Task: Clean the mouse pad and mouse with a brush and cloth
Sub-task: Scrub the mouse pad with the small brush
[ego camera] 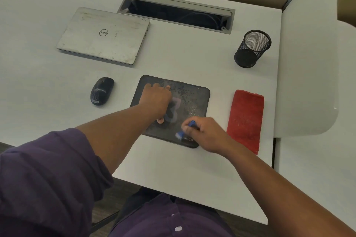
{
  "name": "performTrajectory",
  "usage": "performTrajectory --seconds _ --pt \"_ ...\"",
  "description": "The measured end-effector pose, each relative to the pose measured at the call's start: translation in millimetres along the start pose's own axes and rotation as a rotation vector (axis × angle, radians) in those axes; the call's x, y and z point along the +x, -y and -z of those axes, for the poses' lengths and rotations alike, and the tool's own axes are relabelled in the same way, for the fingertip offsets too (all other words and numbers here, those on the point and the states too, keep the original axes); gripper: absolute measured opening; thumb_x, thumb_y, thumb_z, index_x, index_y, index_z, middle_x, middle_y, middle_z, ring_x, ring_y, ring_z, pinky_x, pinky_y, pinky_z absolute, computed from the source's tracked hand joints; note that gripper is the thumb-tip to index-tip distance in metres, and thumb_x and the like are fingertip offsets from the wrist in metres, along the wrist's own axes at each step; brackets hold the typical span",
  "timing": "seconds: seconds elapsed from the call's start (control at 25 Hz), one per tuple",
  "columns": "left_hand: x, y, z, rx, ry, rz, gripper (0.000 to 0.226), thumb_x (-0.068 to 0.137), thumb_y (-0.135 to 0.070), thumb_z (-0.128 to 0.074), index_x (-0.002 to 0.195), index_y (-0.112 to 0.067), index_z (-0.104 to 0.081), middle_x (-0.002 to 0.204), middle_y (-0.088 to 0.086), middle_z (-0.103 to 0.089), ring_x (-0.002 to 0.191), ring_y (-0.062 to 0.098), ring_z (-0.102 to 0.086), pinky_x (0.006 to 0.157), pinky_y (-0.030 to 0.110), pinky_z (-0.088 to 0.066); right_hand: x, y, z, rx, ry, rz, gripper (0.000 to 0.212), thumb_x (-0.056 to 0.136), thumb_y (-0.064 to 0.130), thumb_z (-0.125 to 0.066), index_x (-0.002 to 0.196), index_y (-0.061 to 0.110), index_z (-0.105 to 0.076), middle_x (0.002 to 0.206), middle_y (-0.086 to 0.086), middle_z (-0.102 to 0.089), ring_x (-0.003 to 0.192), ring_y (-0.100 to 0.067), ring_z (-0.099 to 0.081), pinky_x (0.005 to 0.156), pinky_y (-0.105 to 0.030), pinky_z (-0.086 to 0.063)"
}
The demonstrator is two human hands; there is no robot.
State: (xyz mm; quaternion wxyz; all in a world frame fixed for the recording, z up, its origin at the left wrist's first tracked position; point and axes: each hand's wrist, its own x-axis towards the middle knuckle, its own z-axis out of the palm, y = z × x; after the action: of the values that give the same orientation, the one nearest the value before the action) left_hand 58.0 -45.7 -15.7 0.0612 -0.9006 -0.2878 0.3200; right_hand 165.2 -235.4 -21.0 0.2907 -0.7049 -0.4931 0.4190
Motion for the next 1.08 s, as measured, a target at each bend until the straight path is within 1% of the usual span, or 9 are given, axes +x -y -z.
performTrajectory --seconds 0.08,0.12,0.28,0.36,0.48,0.6,0.76,0.92,1.08 --pt "0 -1 0 0.010 -0.001 -0.008 0.091 0.055 -0.050 -0.092 0.133 -0.020 -0.055 0.131 -0.002 -0.058 0.112 0.025 -0.053 0.089 0.039 -0.041 4 -5 13 0.035 -0.235 0.047 0.011 0.094 0.025 -0.063 0.087 0.022 -0.070 0.078 0.012 -0.069 0.074 -0.005 -0.061 0.064 -0.018 -0.044" --pt "-1 -1 1 0.010 0.001 -0.010 0.089 0.054 -0.050 -0.092 0.131 -0.021 -0.057 0.133 -0.003 -0.057 0.112 0.024 -0.053 0.089 0.039 -0.042 5 -9 19 -0.007 -0.287 0.058 0.012 0.095 0.025 -0.063 0.085 0.021 -0.070 0.077 0.008 -0.069 0.073 -0.008 -0.060 0.063 -0.020 -0.044" --pt "-2 0 3 0.015 -0.003 -0.013 0.083 0.053 -0.050 -0.093 0.125 -0.023 -0.061 0.136 -0.004 -0.056 0.112 0.025 -0.054 0.089 0.040 -0.041 12 -19 30 -0.102 -0.229 -0.030 0.013 0.096 0.023 -0.061 0.087 0.032 -0.066 0.071 0.019 -0.064 0.065 0.005 -0.057 0.056 -0.009 -0.037" --pt "-2 0 2 0.002 -0.004 -0.007 0.086 0.051 -0.050 -0.093 0.126 -0.023 -0.061 0.137 -0.004 -0.056 0.113 0.024 -0.053 0.089 0.040 -0.040 13 -19 33 -0.016 -0.311 -0.004 0.012 0.096 0.025 -0.060 0.087 0.033 -0.066 0.064 0.022 -0.061 0.057 0.002 -0.054 0.052 -0.009 -0.036" --pt "-1 -1 0 -0.007 -0.019 0.012 0.092 0.049 -0.049 -0.094 0.130 -0.021 -0.058 0.129 -0.005 -0.060 0.111 0.023 -0.054 0.087 0.038 -0.040 12 -21 34 -0.033 -0.429 0.062 0.015 0.096 0.024 -0.062 0.084 0.033 -0.065 0.064 0.026 -0.060 0.051 -0.003 -0.051 0.050 -0.011 -0.034" --pt "0 -1 -3 -0.020 -0.034 0.008 0.096 0.048 -0.050 -0.094 0.132 -0.020 -0.056 0.123 -0.004 -0.061 0.110 0.023 -0.055 0.085 0.038 -0.039 11 -27 35 -0.009 -0.385 -0.003 0.020 0.093 0.025 -0.061 0.077 0.036 -0.062 0.058 0.021 -0.060 0.044 -0.003 -0.046 0.044 -0.012 -0.033" --pt "2 0 -3 -0.026 -0.033 0.006 0.099 0.047 -0.051 -0.094 0.133 -0.019 -0.056 0.119 -0.004 -0.062 0.110 0.024 -0.055 0.084 0.038 -0.039 16 -31 45 0.013 -0.427 -0.048 0.012 0.096 0.026 -0.058 0.088 0.029 -0.066 0.055 0.017 -0.057 0.043 -0.005 -0.044 0.042 -0.014 -0.031" --pt "3 1 -4 -0.032 -0.033 0.006 0.101 0.048 -0.052 -0.094 0.134 -0.018 -0.055 0.107 -0.004 -0.061 0.106 0.023 -0.056 0.084 0.037 -0.040 21 -31 52 -0.020 -0.272 -0.158 0.018 0.093 0.024 -0.055 0.081 0.029 -0.067 0.064 0.005 -0.068 0.047 -0.003 -0.047 0.044 -0.019 -0.036" --pt "2 0 -4 -0.031 -0.033 0.002 0.101 0.049 -0.052 -0.093 0.135 -0.018 -0.054 0.110 -0.003 -0.061 0.108 0.023 -0.055 0.085 0.038 -0.041 23 -30 58 -0.029 -0.362 -0.161 0.018 0.094 0.020 -0.056 0.085 0.025 -0.071 0.068 0.007 -0.068 0.049 -0.003 -0.051 0.048 -0.019 -0.038"
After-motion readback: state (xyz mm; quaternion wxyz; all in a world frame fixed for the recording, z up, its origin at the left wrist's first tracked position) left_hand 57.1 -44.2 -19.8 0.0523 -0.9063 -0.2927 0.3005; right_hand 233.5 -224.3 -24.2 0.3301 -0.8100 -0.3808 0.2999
